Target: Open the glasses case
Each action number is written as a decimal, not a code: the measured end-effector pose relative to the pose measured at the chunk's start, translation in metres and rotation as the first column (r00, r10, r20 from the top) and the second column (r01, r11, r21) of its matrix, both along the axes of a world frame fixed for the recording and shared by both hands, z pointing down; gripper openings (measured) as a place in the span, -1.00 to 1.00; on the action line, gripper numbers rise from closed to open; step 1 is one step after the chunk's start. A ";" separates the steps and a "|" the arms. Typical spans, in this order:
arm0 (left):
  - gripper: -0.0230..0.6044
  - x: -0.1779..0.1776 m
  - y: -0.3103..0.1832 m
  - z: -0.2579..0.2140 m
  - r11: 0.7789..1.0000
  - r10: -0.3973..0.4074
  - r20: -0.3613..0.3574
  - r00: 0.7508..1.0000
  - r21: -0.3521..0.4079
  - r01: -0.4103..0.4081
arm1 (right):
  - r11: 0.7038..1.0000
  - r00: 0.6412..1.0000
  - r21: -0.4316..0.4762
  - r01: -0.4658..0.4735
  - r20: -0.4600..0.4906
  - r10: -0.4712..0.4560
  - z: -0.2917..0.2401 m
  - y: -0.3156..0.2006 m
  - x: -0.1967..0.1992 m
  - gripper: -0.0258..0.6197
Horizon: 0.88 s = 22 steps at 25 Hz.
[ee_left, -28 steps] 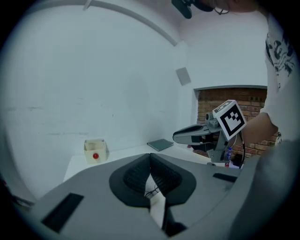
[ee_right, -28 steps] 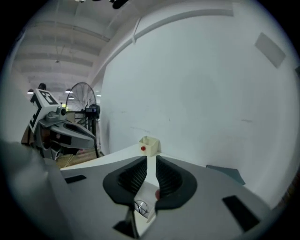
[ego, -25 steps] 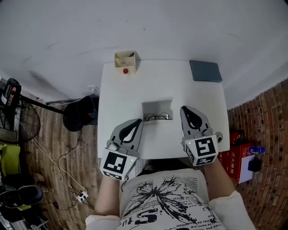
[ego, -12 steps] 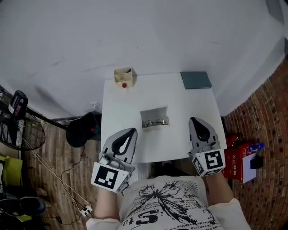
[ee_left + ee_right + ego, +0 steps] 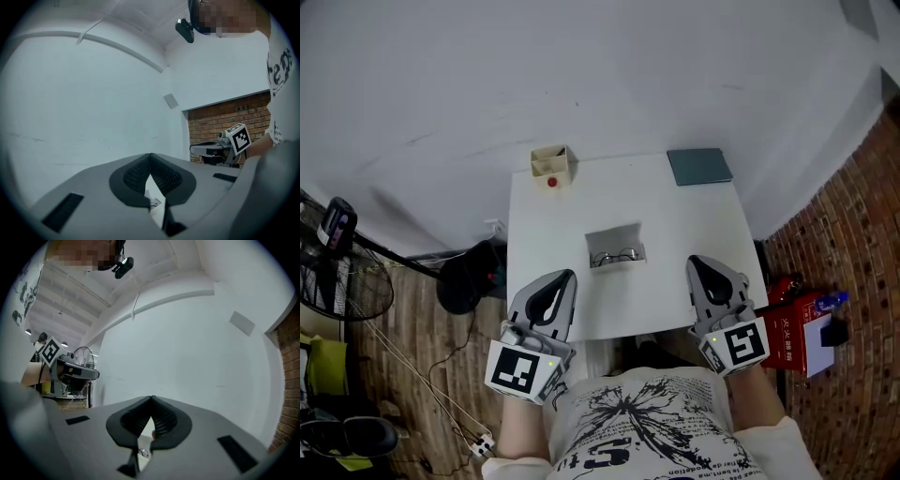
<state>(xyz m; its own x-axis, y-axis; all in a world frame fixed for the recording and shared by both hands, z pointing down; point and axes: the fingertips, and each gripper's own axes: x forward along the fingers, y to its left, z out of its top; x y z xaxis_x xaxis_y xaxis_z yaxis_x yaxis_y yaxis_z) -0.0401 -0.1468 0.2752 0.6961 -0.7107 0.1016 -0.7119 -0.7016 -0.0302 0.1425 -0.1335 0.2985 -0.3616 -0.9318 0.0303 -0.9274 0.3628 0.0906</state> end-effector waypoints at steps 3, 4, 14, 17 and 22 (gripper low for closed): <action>-0.88 0.006 -0.002 -0.001 1.000 0.004 -0.001 1.000 0.001 -0.004 | 1.000 1.000 0.010 0.011 0.004 -0.011 -0.004 0.000 0.001 -0.88; -0.88 0.008 -0.003 -0.002 1.000 0.005 -0.002 1.000 0.001 -0.005 | 1.000 1.000 0.008 0.014 0.006 -0.014 -0.005 -0.001 0.001 -0.89; -0.88 0.015 -0.018 0.000 1.000 -0.008 -0.010 1.000 -0.007 0.008 | 0.999 1.000 0.041 -0.016 -0.006 0.016 -0.016 -0.016 0.005 -0.89; -0.88 0.015 -0.022 -0.001 1.000 -0.015 -0.018 1.000 -0.010 0.015 | 0.999 1.000 0.047 -0.007 -0.021 0.008 -0.018 -0.019 0.003 -0.88; -0.88 0.016 -0.029 0.001 1.000 -0.009 -0.014 1.000 -0.016 0.009 | 0.999 1.000 0.042 0.004 -0.016 -0.003 -0.019 -0.027 0.001 -0.89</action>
